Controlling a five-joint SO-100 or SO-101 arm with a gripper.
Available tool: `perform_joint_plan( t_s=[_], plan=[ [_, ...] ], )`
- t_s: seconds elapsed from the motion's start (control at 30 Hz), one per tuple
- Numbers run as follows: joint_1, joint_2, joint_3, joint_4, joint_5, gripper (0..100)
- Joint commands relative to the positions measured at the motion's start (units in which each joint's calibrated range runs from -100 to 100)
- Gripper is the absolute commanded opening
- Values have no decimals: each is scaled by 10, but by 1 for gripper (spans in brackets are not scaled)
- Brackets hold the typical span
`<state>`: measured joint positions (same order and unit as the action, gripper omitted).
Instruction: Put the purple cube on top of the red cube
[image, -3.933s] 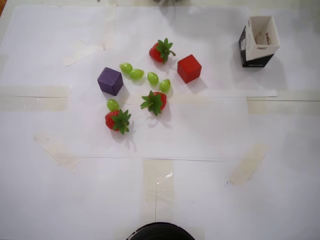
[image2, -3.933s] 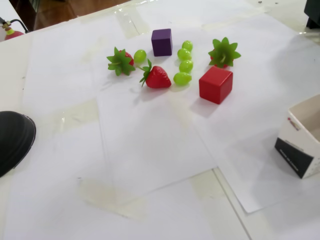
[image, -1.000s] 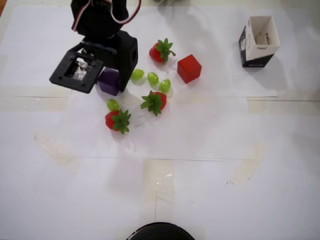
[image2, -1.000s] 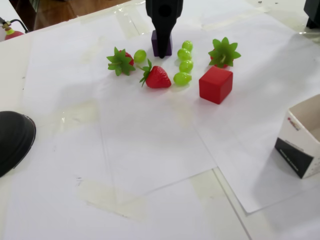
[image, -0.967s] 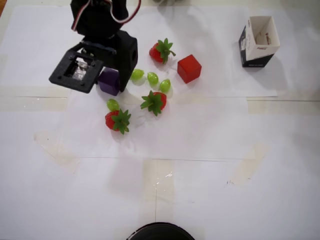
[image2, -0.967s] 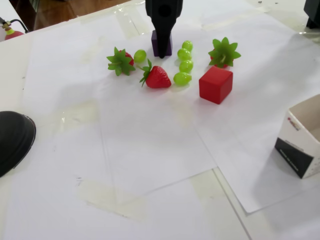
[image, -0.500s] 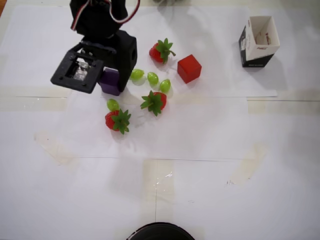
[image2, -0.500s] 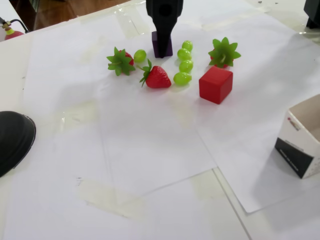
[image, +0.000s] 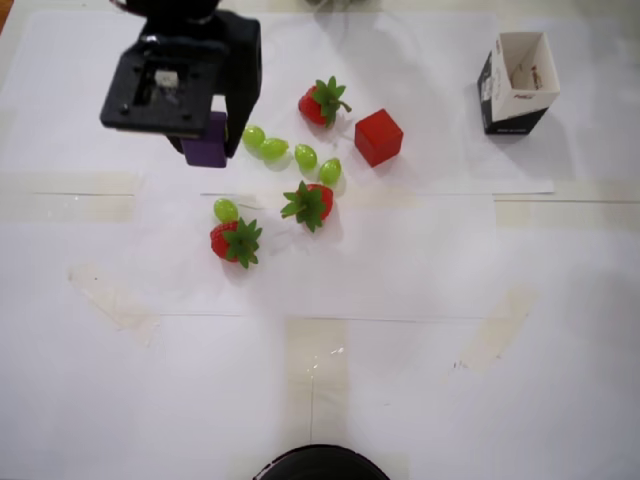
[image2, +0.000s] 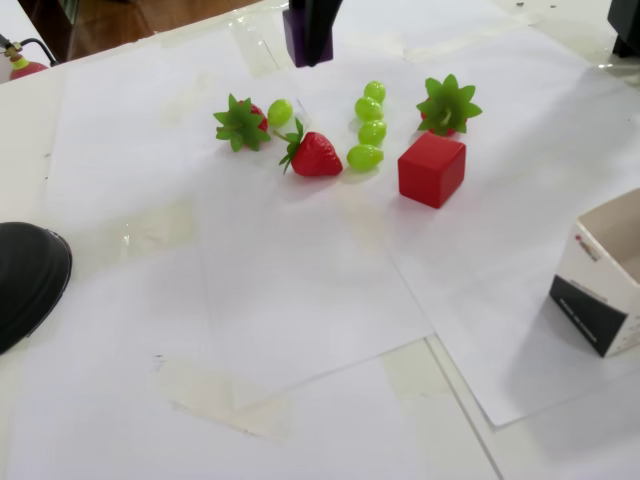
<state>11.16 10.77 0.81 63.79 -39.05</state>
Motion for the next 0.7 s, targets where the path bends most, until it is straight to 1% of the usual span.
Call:
perform_joint_plan(
  t_s=[0.0,0.3,0.43,0.67],
  plan=[
    [-44,-90,-75,45,-2,5],
    [-174,-142,-72,97,-30,5],
    [-224,-145,-70,136,-26,5],
    [-259,-153,7,164,-21,5]
  ],
)
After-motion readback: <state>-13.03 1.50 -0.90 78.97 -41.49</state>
